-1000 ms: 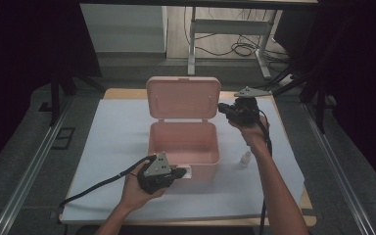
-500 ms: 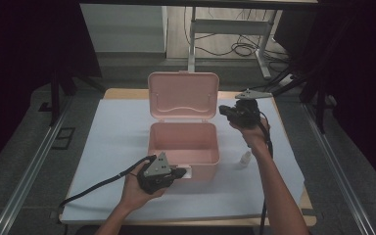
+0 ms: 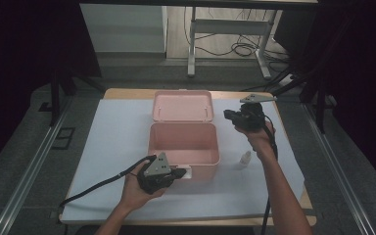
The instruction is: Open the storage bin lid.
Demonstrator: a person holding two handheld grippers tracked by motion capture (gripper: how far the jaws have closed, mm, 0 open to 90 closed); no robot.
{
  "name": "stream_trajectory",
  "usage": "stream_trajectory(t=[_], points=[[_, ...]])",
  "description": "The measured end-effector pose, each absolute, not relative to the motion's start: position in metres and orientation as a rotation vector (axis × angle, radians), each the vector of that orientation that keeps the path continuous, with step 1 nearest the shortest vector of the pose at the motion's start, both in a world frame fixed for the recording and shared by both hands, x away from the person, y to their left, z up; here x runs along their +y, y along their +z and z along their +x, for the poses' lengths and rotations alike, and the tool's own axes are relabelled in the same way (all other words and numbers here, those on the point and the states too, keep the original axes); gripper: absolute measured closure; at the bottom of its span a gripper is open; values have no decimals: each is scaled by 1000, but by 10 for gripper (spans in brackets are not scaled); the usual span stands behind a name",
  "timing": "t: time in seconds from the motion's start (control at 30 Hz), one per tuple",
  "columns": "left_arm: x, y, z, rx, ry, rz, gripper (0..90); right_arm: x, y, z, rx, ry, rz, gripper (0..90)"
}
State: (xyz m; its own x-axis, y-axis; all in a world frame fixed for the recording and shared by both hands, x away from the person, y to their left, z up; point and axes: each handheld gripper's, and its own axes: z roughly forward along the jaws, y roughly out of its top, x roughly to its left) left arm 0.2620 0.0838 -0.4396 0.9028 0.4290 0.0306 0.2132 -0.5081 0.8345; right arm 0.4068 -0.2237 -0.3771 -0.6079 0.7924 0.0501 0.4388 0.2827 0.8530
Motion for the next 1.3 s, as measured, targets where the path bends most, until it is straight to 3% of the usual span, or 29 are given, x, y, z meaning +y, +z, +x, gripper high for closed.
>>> stream_trajectory(t=[0.63, 1.07, 1.3], points=[[84, -440, 262, 462, 285, 2116, 900, -226, -377, 400, 2200, 1248, 1088, 845], [84, -440, 263, 462, 282, 2116, 900, -231, -384, 392, 2271, 1221, 1069, 689], [84, -440, 263, 464, 281, 2113, 900, -234, -386, 388, 2299, 1169, 1058, 656]])
